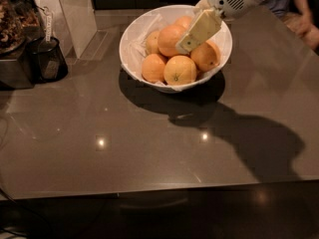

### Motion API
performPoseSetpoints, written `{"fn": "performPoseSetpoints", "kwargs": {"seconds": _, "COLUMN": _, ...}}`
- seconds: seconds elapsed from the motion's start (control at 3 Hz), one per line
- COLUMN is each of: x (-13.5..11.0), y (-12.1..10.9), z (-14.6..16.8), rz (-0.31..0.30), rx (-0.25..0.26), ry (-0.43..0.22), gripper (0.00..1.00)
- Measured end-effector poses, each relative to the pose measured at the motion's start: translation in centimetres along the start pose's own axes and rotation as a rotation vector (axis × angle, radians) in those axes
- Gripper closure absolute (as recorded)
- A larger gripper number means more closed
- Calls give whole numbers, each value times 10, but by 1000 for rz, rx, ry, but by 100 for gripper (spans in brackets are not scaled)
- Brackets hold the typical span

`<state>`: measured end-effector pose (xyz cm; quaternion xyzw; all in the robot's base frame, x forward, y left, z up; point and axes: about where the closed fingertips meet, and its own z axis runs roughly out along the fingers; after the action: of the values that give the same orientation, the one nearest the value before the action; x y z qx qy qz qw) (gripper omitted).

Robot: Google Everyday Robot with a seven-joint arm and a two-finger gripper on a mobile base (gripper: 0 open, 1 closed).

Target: Pick orange from white bowl

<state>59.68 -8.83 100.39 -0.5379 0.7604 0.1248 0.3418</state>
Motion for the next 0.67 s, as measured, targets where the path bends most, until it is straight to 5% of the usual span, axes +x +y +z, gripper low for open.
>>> {"fn": "performPoseSetpoints", "kwargs": {"seconds": 0.67, "x": -11, "y": -11, "z": 29, "rz": 6, "rx": -6, "ry": 9, "gripper": 18}}
